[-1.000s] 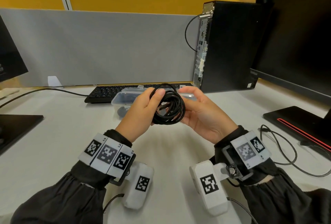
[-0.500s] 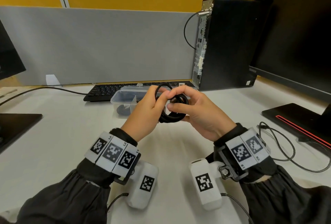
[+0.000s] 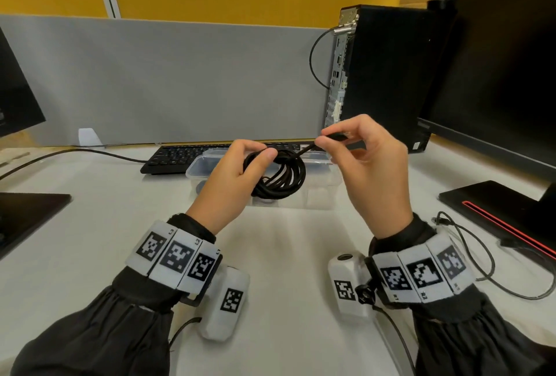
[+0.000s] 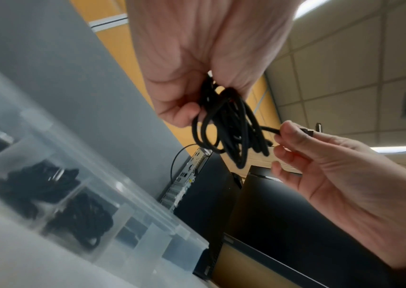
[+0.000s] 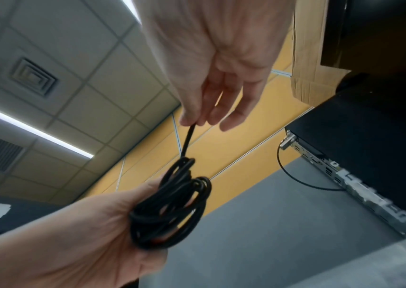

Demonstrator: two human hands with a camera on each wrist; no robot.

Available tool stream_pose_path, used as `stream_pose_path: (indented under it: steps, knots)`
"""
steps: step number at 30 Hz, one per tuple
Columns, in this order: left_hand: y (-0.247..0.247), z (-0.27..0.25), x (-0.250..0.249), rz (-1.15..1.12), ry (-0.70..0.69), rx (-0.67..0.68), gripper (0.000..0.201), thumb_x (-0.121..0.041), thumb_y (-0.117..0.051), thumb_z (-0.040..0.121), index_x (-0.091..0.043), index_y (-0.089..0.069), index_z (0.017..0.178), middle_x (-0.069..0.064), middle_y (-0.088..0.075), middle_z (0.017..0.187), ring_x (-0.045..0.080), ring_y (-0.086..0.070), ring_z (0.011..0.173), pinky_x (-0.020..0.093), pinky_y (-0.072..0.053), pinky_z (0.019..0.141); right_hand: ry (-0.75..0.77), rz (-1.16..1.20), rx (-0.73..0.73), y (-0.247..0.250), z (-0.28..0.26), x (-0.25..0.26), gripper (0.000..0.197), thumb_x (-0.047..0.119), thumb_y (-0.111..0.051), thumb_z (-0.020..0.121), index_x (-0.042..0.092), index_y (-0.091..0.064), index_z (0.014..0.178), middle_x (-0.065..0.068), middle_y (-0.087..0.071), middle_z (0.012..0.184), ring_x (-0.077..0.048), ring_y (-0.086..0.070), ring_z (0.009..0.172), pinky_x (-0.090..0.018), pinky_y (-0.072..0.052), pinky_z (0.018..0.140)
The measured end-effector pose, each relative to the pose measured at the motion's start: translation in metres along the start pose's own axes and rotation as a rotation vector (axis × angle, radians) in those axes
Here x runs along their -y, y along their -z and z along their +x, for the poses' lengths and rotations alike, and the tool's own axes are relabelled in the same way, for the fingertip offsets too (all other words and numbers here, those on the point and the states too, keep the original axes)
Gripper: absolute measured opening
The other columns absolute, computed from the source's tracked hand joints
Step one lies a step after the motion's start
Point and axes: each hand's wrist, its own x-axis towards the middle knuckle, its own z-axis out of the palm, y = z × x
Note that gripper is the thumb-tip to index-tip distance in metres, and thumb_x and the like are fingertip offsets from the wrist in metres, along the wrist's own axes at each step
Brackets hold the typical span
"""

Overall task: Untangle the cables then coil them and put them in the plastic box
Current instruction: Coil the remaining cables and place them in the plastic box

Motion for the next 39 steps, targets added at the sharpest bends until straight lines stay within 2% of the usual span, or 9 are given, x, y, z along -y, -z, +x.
stream_pose_path:
  steps: [5, 10, 15, 21, 25, 28, 30, 33, 39]
  knots:
    - [0.006, 0.000, 0.000, 0.011, -0.075, -0.049, 0.014, -0.024, -0.050, 0.094, -0.017, -0.055, 0.105, -0.008, -0.060, 0.080, -0.005, -0.057, 0.071, 0.006, -0.042, 0.068, -0.129, -0.055, 0.349, 0.007, 0.002, -0.004, 0.009, 0.015, -0.061, 0.089, 0.021, -0.055, 0.085, 0.011, -0.054, 0.073, -0.001, -0.052, 0.068, -0.011, -0.042, 0.060]
    - [0.006, -0.002, -0.004, 0.036, -0.156, -0.069, 0.015, -0.020, -0.053, 0.093, -0.014, -0.053, 0.107, -0.003, -0.061, 0.074, 0.001, -0.059, 0.069, 0.007, -0.044, 0.065, -0.091, -0.291, 0.728, 0.004, -0.004, -0.004, 0.024, 0.013, -0.045, 0.097, 0.022, -0.058, 0.114, 0.014, -0.042, 0.081, -0.002, -0.044, 0.072, -0.015, -0.035, 0.065]
    - [0.001, -0.003, -0.007, -0.094, -0.162, -0.046, 0.016, -0.012, -0.053, 0.092, -0.007, -0.054, 0.108, -0.001, -0.055, 0.061, 0.004, -0.054, 0.056, 0.012, -0.046, 0.063, -0.177, -0.215, 0.816, 0.001, -0.006, -0.001, 0.025, 0.001, -0.036, 0.096, 0.021, -0.050, 0.092, 0.005, -0.056, 0.093, -0.001, -0.048, 0.080, -0.009, -0.038, 0.068]
    - [-0.004, -0.003, -0.003, -0.243, -0.107, -0.029, 0.017, -0.009, -0.051, 0.093, -0.006, -0.053, 0.110, -0.002, -0.048, 0.061, 0.007, -0.046, 0.053, 0.021, -0.048, 0.067, -0.314, -0.063, 0.653, -0.013, -0.012, 0.002, 0.017, 0.026, -0.043, 0.098, 0.014, -0.048, 0.086, 0.006, -0.049, 0.070, -0.006, -0.041, 0.060, -0.019, -0.033, 0.055]
    - [-0.007, -0.005, -0.001, -0.284, -0.066, 0.061, 0.028, -0.007, -0.058, 0.088, -0.020, -0.052, 0.112, -0.007, -0.058, 0.089, 0.002, -0.059, 0.076, 0.017, -0.050, 0.072, -0.254, -0.079, 0.526, -0.015, -0.011, -0.002, 0.015, 0.030, -0.049, 0.096, 0.020, -0.058, 0.089, 0.003, -0.064, 0.084, -0.013, -0.058, 0.076, -0.028, -0.045, 0.070]
    - [-0.008, -0.005, -0.001, -0.229, -0.077, 0.089, 0.033, -0.005, -0.061, 0.086, -0.022, -0.051, 0.113, -0.011, -0.059, 0.102, -0.002, -0.059, 0.092, 0.018, -0.049, 0.079, -0.238, -0.190, 0.571, -0.012, -0.010, -0.006, 0.015, 0.025, -0.044, 0.097, 0.022, -0.054, 0.085, 0.008, -0.057, 0.069, -0.009, -0.050, 0.067, -0.035, -0.039, 0.077]
    - [-0.010, -0.006, -0.003, -0.226, -0.090, 0.082, 0.031, -0.005, -0.058, 0.088, -0.021, -0.050, 0.113, -0.010, -0.058, 0.102, -0.003, -0.058, 0.092, 0.018, -0.049, 0.081, -0.195, -0.227, 0.585, -0.012, -0.010, -0.004, 0.017, 0.020, -0.041, 0.098, 0.022, -0.046, 0.083, 0.012, -0.049, 0.064, -0.005, -0.046, 0.064, -0.029, -0.035, 0.079]
    - [-0.011, -0.005, -0.006, -0.241, -0.121, 0.055, 0.030, -0.005, -0.056, 0.090, -0.021, -0.048, 0.114, -0.008, -0.056, 0.103, -0.005, -0.057, 0.091, 0.016, -0.048, 0.080, -0.170, -0.090, 0.467, -0.016, -0.010, 0.003, 0.017, 0.012, -0.044, 0.097, 0.016, -0.045, 0.081, 0.013, -0.041, 0.059, 0.004, -0.047, 0.058, -0.012, -0.033, 0.056]
    - [-0.007, -0.003, -0.006, -0.224, -0.140, -0.060, 0.022, -0.005, -0.054, 0.090, -0.013, -0.046, 0.109, -0.006, -0.056, 0.100, -0.011, -0.057, 0.085, 0.008, -0.046, 0.074, -0.225, 0.112, 0.419, -0.023, -0.011, 0.020, 0.012, 0.017, -0.054, 0.094, 0.007, -0.060, 0.088, 0.020, -0.051, 0.047, 0.006, -0.052, 0.048, -0.007, -0.034, 0.048]
